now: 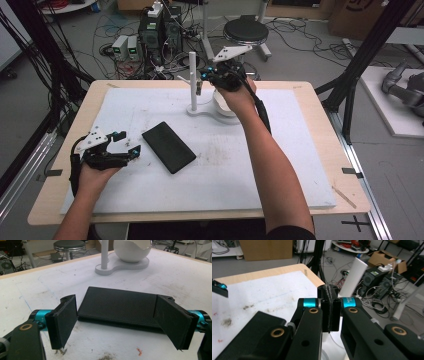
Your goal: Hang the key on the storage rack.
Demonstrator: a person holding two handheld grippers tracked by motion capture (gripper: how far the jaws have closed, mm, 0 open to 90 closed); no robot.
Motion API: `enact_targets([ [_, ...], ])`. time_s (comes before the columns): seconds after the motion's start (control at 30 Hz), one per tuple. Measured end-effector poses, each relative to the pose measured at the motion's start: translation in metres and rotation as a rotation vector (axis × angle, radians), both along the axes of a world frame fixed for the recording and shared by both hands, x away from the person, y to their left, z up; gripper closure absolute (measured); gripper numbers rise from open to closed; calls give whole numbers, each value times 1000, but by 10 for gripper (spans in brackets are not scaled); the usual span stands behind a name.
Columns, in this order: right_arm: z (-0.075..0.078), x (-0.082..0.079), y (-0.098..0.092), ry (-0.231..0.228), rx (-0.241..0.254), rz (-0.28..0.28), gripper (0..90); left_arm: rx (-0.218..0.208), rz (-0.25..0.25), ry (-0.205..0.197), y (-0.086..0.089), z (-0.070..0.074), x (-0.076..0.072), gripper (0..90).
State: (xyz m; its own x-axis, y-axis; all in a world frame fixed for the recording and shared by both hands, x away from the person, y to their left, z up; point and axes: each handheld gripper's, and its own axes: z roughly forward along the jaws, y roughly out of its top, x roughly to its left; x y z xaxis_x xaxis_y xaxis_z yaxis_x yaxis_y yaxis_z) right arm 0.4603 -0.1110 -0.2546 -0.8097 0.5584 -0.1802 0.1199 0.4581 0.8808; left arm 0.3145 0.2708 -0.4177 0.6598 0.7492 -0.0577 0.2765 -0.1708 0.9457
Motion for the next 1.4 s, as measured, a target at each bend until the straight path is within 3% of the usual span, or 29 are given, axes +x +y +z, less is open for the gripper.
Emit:
enact_targets([
  [0.27, -6, 21, 28, 13, -25, -4, 900, -1, 11, 2, 5, -1, -1, 194],
  [0.57, -6, 37, 32, 33, -25, -37, 900, -3, 10, 1, 6, -1, -2, 193],
  [0.77, -11, 39, 33, 46, -32, -46, 900, -3, 8, -1, 5, -1, -2, 194],
  [0.97, -15, 41, 28, 66, -7, -60, 900, -1, 7, 0, 5, -1, -2, 194],
  [1.07, -15, 39, 29, 44, -11, -79, 892, -2, 6, -1, 5, -1, -2, 194],
  [1.13, -11, 36, 27, 28, 19, -95, 815, -4, 6, -1, 5, -1, -2, 194],
  [1.3, 0, 21, 16, 8, 28, -90, 647, -2, 4, 1, 5, -1, -1, 193],
  [1.37, 1, 17, 13, 11, 32, -84, 622, -2, 1, 3, 5, -1, -1, 194],
  [1.4, 2, 6, 5, -1, 35, -80, 547, 0, -2, 2, 4, -1, -1, 193],
])
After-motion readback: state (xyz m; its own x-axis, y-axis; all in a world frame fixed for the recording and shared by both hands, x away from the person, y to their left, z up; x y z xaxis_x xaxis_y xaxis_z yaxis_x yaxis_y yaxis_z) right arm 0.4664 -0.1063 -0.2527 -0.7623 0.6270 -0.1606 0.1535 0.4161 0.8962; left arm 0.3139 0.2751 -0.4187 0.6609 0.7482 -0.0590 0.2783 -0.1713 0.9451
